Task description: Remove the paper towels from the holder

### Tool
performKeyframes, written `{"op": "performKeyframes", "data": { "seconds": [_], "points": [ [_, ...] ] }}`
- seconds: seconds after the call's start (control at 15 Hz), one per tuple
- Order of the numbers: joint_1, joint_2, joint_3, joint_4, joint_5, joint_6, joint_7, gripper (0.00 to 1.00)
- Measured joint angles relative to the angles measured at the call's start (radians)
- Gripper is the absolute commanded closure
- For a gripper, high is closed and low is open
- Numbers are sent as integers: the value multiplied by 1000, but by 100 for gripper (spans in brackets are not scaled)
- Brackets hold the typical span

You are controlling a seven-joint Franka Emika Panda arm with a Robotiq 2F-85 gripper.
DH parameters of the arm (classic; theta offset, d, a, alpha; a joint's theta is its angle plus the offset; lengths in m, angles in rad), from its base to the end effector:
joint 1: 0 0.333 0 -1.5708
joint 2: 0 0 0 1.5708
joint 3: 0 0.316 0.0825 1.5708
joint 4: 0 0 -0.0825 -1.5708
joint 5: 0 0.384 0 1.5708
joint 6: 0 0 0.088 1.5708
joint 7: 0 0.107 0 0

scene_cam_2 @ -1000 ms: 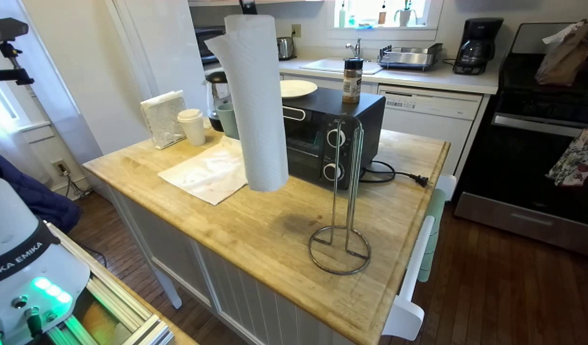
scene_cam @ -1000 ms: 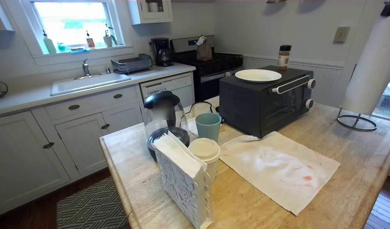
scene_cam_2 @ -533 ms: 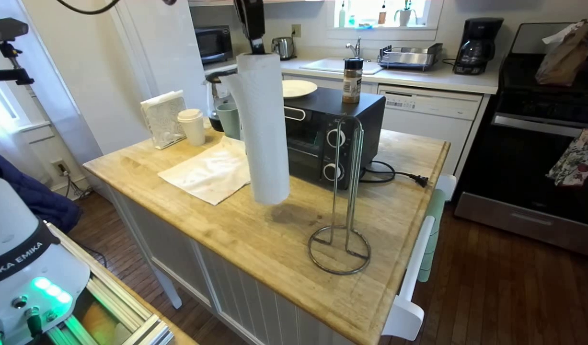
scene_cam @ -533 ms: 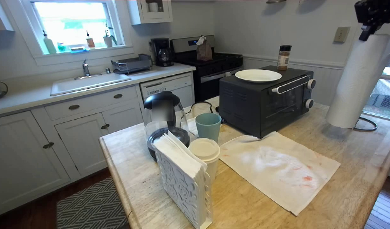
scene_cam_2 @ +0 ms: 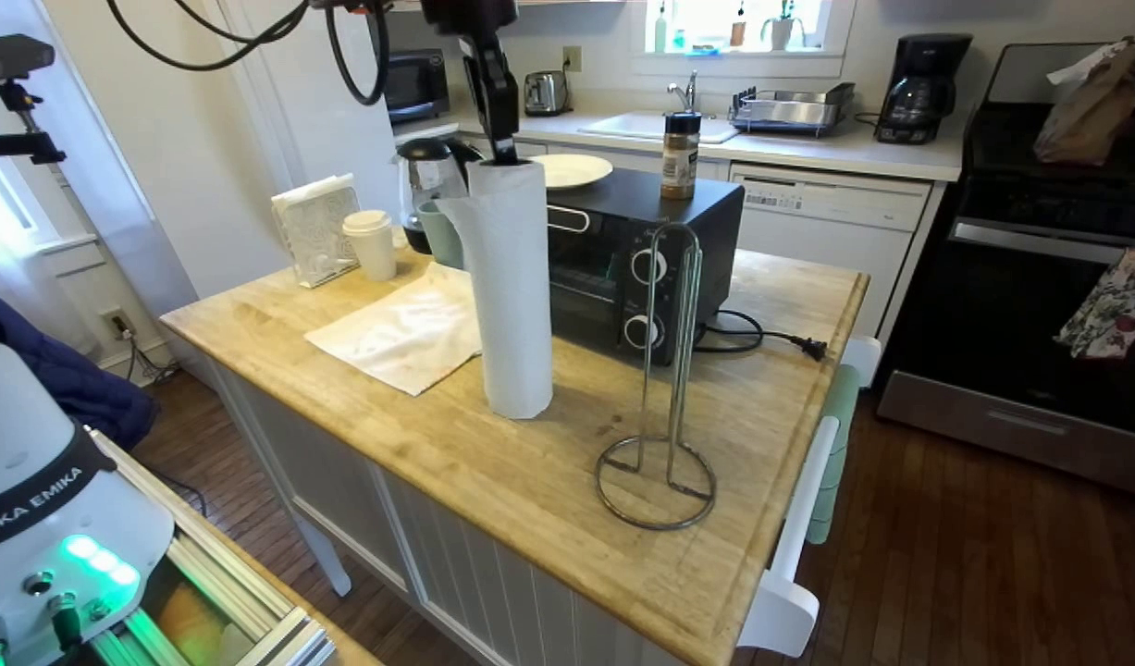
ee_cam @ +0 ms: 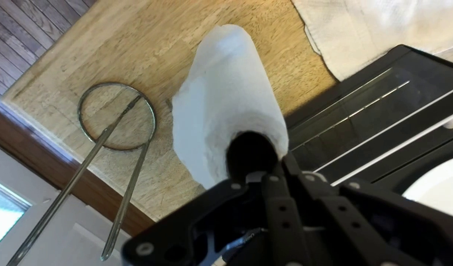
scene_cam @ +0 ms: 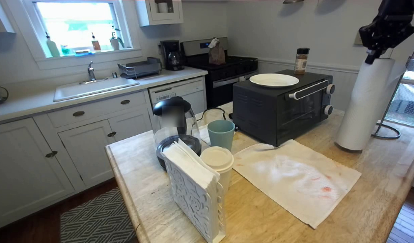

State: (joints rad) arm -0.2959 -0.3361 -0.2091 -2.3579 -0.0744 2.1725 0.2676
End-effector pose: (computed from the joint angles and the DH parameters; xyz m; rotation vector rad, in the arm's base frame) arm 0.3987 -0.2284 0.4693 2.9164 -1.1119 0.2260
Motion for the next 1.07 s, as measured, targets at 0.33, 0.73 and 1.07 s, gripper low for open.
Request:
{"op": "performKeyframes", "data": {
  "seconds": [0.33,0.73,1.07],
  "points": [
    [0,27,0,-1,21,33,16,43],
    [-7,-15,-9,-1,34,34,17,2],
    [-33,-85,-18,-1,34,29,17,0]
  ]
}}
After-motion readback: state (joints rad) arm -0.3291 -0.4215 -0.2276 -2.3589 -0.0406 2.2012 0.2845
